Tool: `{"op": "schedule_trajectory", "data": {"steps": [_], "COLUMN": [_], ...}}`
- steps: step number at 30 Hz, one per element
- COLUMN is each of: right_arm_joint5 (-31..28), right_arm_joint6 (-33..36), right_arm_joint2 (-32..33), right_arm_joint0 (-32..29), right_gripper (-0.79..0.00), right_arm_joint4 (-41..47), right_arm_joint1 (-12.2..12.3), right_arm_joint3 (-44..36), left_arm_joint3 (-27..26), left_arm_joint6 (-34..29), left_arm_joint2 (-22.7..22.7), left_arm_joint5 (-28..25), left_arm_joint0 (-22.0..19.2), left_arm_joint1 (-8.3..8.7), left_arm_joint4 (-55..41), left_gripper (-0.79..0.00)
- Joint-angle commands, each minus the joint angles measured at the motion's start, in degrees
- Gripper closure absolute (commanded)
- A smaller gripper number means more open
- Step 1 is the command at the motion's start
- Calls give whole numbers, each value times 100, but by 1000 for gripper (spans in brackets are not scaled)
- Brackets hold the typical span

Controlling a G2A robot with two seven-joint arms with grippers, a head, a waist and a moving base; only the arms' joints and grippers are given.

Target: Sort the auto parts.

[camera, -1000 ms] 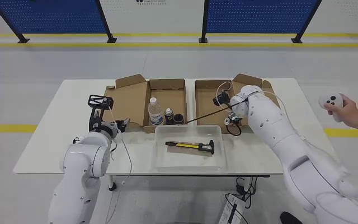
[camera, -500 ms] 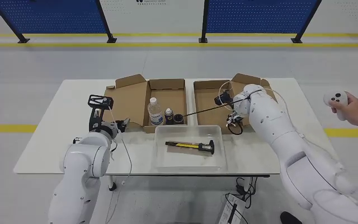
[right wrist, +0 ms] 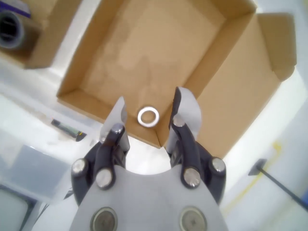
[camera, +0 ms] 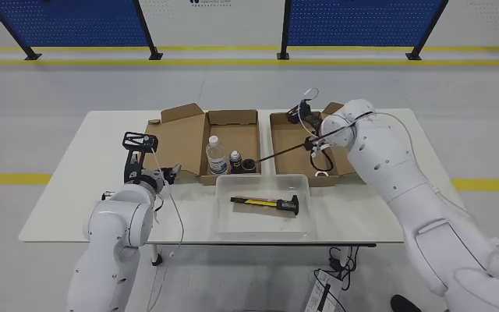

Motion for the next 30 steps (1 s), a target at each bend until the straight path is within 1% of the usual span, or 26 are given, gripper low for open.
{"op": "schedule_trajectory", "data": {"steps": [1, 2, 3, 5, 7, 8, 9, 12, 14, 16, 17, 20, 22, 25, 26, 28, 30], "right_arm_joint5": [13, 20, 21, -29, -91, -142, -216, -486, -617, -670, -705, -749, -773, -785, -796, -766, -798], "right_arm_joint6": [334, 496, 637, 903, 1152, 1239, 1304, 1472, 1514, 1461, 1426, 1382, 1357, 1346, 1334, 1365, 1333], "right_arm_joint2": [264, 403, 548, 824, 1029, 1097, 1144, 1099, 985, 716, 587, 106, -171, -551, -645, -852, -998], "right_arm_joint0": [-299, -463, -638, -1007, -1350, -1508, -1648, -1961, -2061, -2063, -2025, -1871, -1725, -1514, -1447, -1318, -1227], "right_gripper": [-566, -573, -603, -631, -656, -696, -714, -745, -754, -763, -751, -748, -763, -767, -760, -714, -690], "right_arm_joint4": [-137, -218, -270, -307, -346, -314, -276, -210, -67, 25, 87, 227, 326, 405, 451, 424, 528], "right_arm_joint1": [164, 244, 320, 453, 557, 594, 624, 676, 679, 672, 666, 632, 596, 526, 501, 449, 391], "right_arm_joint3": [-852, -1257, -1657, -2395, -3008, -3267, -3479, -3911, -3985, -3937, -3872, -3598, -3379, -3065, -2961, -2747, -2560], "left_arm_joint3": [0, 0, 0, 0, 0, 0, 0, 0, 0, 0, 0, 0, 0, 0, 0, 0, 0], "left_arm_joint6": [0, 0, 0, 0, 0, 0, 0, 0, 0, 0, 0, 0, 0, 0, 0, 0, 0], "left_arm_joint2": [0, 0, 0, 0, 0, 0, 0, 0, 0, 0, 0, 0, 0, 0, 0, 0, 0], "left_arm_joint5": [0, 0, 0, 0, 0, 0, 0, 0, 0, 0, 0, 0, 0, 0, 0, 0, 0], "left_arm_joint0": [0, 0, 0, 0, 0, 0, 0, 0, 0, 0, 0, 0, 0, 0, 0, 0, 0], "left_arm_joint1": [0, 0, 0, 0, 0, 0, 0, 0, 0, 0, 0, 0, 0, 0, 0, 0, 0], "left_arm_joint4": [0, 0, 0, 0, 0, 0, 0, 0, 0, 0, 0, 0, 0, 0, 0, 0, 0], "left_gripper": [-785, -785, -785, -785, -785, -785, -785, -785, -785, -785, -785, -785, -785, -785, -785, -785, -785]}}
